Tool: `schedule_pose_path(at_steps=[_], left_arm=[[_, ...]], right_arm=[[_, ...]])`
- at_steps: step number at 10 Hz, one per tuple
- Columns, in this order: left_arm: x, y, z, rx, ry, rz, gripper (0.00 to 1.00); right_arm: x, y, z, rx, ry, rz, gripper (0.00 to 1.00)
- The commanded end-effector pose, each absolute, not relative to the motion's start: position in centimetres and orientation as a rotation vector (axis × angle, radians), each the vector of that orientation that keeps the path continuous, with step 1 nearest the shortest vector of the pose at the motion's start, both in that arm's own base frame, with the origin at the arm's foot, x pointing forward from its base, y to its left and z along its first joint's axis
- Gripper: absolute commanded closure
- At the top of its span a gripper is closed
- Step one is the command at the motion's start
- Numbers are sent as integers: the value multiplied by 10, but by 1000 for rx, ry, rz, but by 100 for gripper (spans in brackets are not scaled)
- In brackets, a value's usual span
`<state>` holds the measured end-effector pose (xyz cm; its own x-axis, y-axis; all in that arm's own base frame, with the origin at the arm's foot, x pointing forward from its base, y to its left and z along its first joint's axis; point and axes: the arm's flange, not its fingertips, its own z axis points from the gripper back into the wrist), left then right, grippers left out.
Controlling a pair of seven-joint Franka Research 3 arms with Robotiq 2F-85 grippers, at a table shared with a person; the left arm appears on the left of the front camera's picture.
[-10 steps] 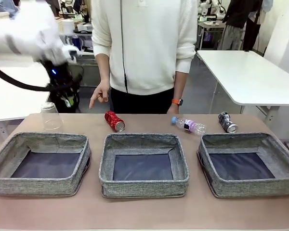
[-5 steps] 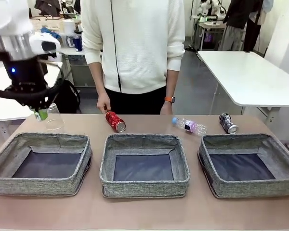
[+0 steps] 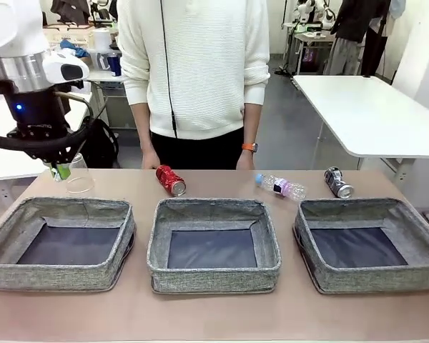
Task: Sort the waste into the appropriate baskets.
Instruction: Pick up the waste item pointed out by the person.
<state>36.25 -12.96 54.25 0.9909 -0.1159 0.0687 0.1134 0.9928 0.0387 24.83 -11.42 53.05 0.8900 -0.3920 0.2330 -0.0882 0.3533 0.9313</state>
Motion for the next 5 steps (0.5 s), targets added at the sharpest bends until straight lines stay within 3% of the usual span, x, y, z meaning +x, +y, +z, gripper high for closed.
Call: schedule_pose_path(at_steps=[1, 3, 5], left_arm=[[353, -182, 531, -48, -102, -106, 90], [327, -270, 581, -101, -180, -70, 90], [309, -351, 623, -92, -66, -5, 90]], right_arm=[[251, -114, 532, 1221, -484, -184, 0], [251, -114, 532, 1221, -484, -184, 0], [251, -114, 532, 1221, -484, -184, 0]])
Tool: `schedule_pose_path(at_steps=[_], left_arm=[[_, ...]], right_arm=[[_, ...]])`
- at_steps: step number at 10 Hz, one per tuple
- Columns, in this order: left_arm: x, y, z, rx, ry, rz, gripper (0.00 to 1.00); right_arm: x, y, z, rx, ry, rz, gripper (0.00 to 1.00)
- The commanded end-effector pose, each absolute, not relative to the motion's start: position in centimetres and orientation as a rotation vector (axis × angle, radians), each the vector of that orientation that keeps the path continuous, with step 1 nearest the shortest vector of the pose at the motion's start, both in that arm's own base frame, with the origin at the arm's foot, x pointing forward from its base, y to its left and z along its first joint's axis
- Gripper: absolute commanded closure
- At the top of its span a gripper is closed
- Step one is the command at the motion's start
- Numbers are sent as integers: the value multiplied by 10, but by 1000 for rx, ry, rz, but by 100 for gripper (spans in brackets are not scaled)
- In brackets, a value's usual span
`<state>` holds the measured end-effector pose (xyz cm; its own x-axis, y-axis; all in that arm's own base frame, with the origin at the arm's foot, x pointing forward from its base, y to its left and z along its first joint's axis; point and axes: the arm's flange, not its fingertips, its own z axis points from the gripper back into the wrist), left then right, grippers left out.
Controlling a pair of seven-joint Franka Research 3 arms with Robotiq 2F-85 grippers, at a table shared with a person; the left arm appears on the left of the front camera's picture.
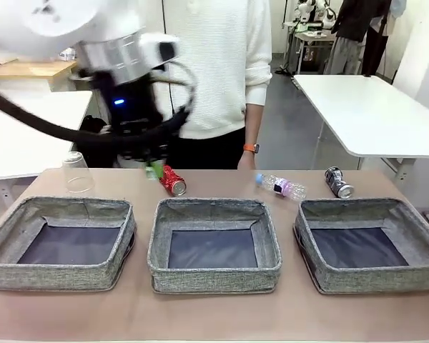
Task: Sort the waste into the appropriate baskets.
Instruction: Pick up the waste item pointed out by the person.
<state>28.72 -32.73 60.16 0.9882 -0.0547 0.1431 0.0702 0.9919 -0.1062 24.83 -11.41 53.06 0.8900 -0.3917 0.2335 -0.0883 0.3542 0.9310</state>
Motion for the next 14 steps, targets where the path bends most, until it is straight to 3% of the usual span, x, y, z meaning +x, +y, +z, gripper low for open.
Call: schedule_pose_path(at_steps=[1, 3, 4, 8, 14], left_arm=[[307, -379, 642, -69, -37, 8, 90], [308, -422, 678, 40, -11, -9, 90], [309, -442, 698, 98, 69, -14, 90], [296, -463, 760, 79, 77, -32, 90], [296, -450, 801, 31, 84, -58, 90]], right_arm=[[251, -114, 532, 1221, -484, -184, 0], [251, -114, 532, 1221, -484, -184, 0], [251, -114, 532, 1221, -484, -184, 0], [251, -114, 532, 1221, -484, -184, 0], [251, -114, 532, 1221, -484, -184, 0]])
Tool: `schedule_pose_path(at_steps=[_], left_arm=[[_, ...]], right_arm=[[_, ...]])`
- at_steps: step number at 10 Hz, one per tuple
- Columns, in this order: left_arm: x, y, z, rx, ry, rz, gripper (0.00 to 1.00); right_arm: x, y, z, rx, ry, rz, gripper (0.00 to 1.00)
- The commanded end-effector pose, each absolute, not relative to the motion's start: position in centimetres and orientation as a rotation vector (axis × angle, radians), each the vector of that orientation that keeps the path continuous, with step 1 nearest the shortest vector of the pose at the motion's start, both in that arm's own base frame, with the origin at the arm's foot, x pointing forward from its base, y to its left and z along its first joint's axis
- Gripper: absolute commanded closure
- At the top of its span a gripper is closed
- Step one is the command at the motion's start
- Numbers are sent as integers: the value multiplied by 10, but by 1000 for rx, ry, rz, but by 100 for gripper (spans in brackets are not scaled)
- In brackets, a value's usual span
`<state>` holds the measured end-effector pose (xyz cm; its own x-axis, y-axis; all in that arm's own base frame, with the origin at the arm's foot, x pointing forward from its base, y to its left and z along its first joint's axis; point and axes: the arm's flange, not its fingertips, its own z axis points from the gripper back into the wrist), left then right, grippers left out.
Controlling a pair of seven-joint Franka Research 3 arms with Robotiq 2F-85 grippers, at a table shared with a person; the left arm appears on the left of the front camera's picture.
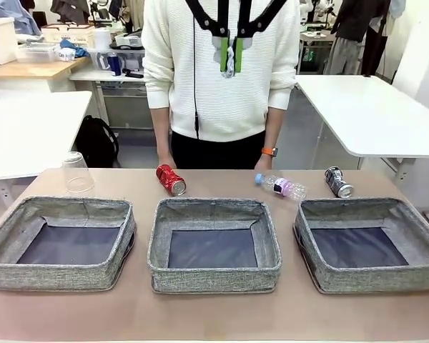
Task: Sort the waste into the appropriate baskets.
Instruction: Pick up the waste item pointed out by the person.
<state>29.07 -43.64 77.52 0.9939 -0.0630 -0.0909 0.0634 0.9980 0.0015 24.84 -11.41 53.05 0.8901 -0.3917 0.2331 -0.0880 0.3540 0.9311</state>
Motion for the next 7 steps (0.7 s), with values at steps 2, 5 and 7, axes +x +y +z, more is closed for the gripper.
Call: schedule_pose_path(at_steps=[2, 5, 7], left_arm=[[299, -442, 796, 77, 95, -90, 90], [289, -434, 778, 9, 96, -67, 90], [289, -434, 778, 9, 96, -67, 90]], right_arm=[[251, -114, 532, 1221, -484, -184, 0], [251, -114, 532, 1221, -484, -184, 0], [251, -114, 532, 1221, -484, -184, 0]])
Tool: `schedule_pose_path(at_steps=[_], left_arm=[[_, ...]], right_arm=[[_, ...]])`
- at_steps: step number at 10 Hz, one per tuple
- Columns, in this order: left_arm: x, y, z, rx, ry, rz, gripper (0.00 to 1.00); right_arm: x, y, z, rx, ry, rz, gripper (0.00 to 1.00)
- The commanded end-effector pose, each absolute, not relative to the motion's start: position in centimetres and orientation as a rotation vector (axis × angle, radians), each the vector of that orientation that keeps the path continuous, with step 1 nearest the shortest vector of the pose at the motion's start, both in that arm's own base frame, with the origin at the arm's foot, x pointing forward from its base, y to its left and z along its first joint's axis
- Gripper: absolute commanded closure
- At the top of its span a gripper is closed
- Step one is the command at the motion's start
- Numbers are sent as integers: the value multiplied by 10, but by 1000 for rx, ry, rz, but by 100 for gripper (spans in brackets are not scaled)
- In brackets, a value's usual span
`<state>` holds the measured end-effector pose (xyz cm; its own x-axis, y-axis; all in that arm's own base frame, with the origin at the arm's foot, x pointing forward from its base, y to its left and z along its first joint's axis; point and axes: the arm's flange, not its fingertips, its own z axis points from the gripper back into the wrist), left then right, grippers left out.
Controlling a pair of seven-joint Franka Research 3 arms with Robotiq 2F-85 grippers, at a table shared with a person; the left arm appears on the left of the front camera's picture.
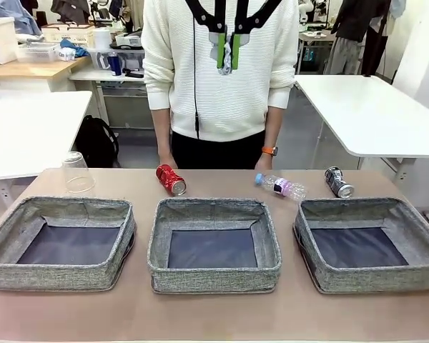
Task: Sort the waste into the appropriate baskets.
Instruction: Pick up the waste item pointed out by the person, then place the picked waste into the Fabric basket indicated by the person.
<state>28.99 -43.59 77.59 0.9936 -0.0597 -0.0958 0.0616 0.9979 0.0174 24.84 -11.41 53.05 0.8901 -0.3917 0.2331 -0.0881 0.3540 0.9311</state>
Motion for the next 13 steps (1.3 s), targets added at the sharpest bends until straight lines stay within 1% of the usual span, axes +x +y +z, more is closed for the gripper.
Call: schedule_pose_path(at_steps=[1, 13], left_arm=[[289, -434, 778, 9, 96, -67, 90], [289, -434, 778, 9, 96, -67, 90]], right_arm=[[251, -114, 532, 1221, -484, -184, 0], [251, -114, 532, 1221, -484, -184, 0]])
